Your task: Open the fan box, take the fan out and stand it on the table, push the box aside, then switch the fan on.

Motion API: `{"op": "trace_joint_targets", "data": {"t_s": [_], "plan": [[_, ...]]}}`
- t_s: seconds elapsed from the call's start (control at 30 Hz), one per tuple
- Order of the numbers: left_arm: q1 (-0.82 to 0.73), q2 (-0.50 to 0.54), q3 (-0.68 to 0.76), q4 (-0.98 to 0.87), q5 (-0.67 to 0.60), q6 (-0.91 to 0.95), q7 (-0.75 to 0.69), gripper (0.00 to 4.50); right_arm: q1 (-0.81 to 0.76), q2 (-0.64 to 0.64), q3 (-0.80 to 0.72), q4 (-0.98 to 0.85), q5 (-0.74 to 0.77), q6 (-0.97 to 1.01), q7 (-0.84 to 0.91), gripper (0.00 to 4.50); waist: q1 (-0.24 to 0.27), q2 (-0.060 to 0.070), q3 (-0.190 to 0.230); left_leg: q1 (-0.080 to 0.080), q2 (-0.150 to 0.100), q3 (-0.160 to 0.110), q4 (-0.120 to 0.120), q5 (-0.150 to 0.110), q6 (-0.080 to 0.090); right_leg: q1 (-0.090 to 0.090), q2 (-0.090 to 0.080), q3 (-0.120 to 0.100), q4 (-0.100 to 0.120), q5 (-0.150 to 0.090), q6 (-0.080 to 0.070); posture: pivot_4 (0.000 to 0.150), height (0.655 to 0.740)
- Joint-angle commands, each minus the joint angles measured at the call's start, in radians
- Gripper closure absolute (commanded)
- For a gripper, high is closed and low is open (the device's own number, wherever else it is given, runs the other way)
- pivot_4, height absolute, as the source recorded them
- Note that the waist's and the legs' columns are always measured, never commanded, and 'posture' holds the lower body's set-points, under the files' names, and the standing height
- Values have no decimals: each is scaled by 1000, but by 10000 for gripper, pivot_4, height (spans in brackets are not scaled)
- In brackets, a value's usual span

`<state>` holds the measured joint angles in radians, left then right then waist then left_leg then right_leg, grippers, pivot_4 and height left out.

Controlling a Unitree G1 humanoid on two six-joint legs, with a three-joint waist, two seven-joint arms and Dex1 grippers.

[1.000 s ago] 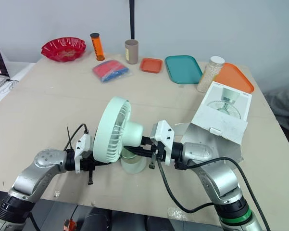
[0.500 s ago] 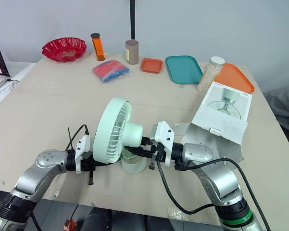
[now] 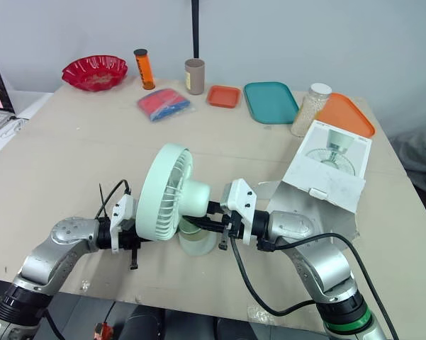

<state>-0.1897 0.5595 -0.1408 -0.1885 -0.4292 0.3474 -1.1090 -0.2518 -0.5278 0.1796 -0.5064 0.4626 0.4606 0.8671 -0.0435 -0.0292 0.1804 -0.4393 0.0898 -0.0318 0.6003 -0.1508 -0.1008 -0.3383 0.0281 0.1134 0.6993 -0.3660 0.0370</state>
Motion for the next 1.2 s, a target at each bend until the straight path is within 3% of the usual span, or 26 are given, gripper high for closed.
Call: {"op": "trace_joint_targets", "data": {"t_s": [0.03, 1.2], "plan": [[-26, -13, -8, -44, -16, -21, -12, 44770, 5, -4, 26, -9, -4, 5, 7, 40568, 0, 0, 0, 0, 0, 0, 0, 0, 0, 0, 0, 0, 0, 0, 0, 1500, 7389], [-16, 0, 36, -13, -2, -57, -24, 44770, -7, -11, 7, 19, -6, -13, 14, 40568, 3, 0, 0, 0, 0, 0, 0, 0, 0, 0, 0, 0, 0, 0, 0, 1500, 7389]]}}
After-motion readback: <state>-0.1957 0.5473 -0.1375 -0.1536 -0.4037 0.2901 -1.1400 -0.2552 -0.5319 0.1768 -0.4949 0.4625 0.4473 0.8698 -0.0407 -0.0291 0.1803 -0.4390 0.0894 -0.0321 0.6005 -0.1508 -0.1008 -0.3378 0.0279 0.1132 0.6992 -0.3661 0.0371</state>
